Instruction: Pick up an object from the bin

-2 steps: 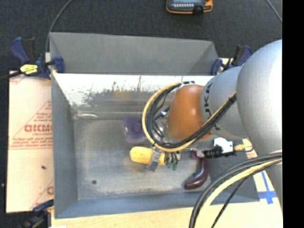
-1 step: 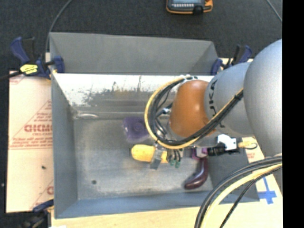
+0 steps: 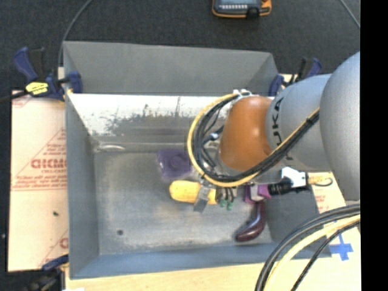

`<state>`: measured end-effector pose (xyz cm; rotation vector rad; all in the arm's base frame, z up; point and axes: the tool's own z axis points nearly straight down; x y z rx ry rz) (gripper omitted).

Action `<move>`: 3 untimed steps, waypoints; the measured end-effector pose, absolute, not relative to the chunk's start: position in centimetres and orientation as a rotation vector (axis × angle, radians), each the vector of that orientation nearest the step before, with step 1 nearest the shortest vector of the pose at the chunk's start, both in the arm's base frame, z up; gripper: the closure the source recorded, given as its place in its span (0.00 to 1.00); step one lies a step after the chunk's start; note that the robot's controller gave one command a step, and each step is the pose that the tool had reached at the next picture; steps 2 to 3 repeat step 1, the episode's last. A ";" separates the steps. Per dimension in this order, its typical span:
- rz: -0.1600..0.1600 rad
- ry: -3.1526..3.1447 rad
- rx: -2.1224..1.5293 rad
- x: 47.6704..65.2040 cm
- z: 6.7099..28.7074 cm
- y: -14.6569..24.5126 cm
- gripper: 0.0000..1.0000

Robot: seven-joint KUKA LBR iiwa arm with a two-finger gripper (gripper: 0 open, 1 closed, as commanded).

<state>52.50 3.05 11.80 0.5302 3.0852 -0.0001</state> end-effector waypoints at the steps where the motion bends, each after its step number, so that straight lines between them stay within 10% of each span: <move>1: 0.001 3.084 0.528 52.5 12.5 3.0 1.00; 3: 0.001 3.084 0.528 52.5 12.5 3.0 1.00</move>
Offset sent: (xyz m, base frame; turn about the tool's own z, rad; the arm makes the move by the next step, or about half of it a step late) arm 0.0003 -0.0002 0.0298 -0.0008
